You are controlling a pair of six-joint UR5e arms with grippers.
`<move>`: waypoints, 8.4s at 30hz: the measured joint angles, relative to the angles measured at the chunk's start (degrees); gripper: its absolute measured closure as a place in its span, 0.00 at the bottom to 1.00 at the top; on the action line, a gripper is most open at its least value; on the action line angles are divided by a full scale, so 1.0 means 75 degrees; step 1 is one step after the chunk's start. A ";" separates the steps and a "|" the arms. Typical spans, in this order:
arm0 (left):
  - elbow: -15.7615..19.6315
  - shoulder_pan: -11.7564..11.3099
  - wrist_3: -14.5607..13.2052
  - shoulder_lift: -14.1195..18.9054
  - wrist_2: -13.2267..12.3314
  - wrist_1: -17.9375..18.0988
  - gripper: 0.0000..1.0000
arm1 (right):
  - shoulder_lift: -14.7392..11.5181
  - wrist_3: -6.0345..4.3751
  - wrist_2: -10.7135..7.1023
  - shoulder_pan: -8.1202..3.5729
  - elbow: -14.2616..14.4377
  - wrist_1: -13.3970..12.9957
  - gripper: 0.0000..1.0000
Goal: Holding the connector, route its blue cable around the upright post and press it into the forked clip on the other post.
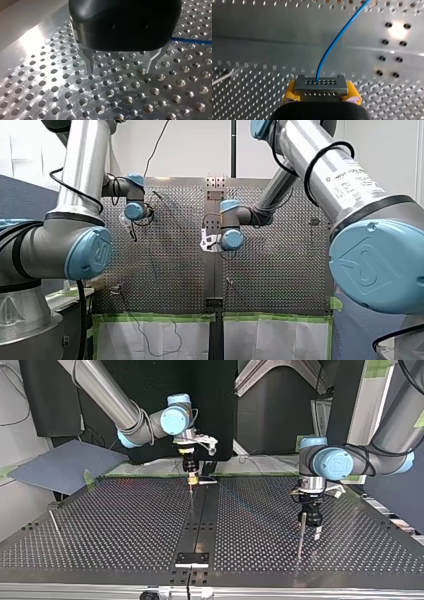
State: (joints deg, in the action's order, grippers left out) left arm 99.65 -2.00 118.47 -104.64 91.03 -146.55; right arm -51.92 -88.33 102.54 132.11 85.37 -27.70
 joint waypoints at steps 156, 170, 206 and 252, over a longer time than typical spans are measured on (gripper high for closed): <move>0.0000 -0.0056 -0.0002 -0.0005 0.0213 -0.0020 0.00 | 0.5001 -0.0531 -0.0131 -0.2004 0.2991 -0.7236 1.00; 0.0000 -0.0061 0.0000 -0.0005 0.0242 -0.0022 0.00 | 0.4039 -0.0507 -0.0568 -0.2310 0.3153 -0.6274 1.00; 0.0000 -0.0049 -0.0005 -0.0009 0.0278 -0.0081 0.00 | 0.1598 -0.0208 -0.1639 -0.2645 0.3671 -0.5957 1.00; 0.0001 0.0021 0.1571 0.0355 0.0184 -0.1188 0.00 | 0.1351 0.0225 -0.1624 -0.2573 0.3703 -0.6099 1.00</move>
State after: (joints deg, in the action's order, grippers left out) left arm 99.66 -1.85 130.25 -101.98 92.41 -155.46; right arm -41.79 -86.64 90.36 112.81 113.14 -73.44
